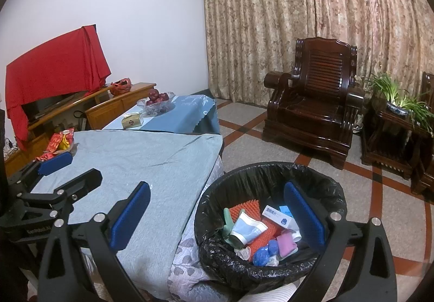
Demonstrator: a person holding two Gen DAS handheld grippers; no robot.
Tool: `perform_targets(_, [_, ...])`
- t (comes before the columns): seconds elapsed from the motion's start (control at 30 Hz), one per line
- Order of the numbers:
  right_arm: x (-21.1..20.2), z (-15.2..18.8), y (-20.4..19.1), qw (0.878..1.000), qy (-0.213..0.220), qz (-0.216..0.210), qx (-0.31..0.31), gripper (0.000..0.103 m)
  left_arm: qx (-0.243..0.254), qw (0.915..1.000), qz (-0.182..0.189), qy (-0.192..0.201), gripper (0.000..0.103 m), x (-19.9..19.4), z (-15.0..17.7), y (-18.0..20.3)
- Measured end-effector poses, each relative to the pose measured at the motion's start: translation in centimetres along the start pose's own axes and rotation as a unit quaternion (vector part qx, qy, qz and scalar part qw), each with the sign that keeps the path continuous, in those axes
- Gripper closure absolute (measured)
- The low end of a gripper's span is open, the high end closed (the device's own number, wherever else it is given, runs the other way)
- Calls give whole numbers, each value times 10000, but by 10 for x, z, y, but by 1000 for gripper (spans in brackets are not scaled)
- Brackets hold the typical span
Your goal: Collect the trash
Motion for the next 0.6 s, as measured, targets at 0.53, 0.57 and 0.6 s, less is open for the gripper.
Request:
perform_targets(0.53, [1, 0, -1, 10000, -14, -9, 8, 6, 7, 10000, -2, -20, 7, -2, 2, -3])
perform_targets(0.57, [0, 0, -1, 10000, -12, -7, 4, 6, 8, 10000, -4, -20, 7, -2, 1, -2])
perform_targets(0.6, [0, 0, -2, 10000, -10, -6, 1, 6, 7, 10000, -4, -20, 7, -2, 1, -2])
Point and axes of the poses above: each gripper's, at about its wrist camera, not at the fingertips, and x roughly the way its jaws point, y to its right, z to its underside, the point moved 8 cm from there along x, roughly the way its jaws point, and after that the axes turned 13 degrees about -x, right-handed, at the moved point
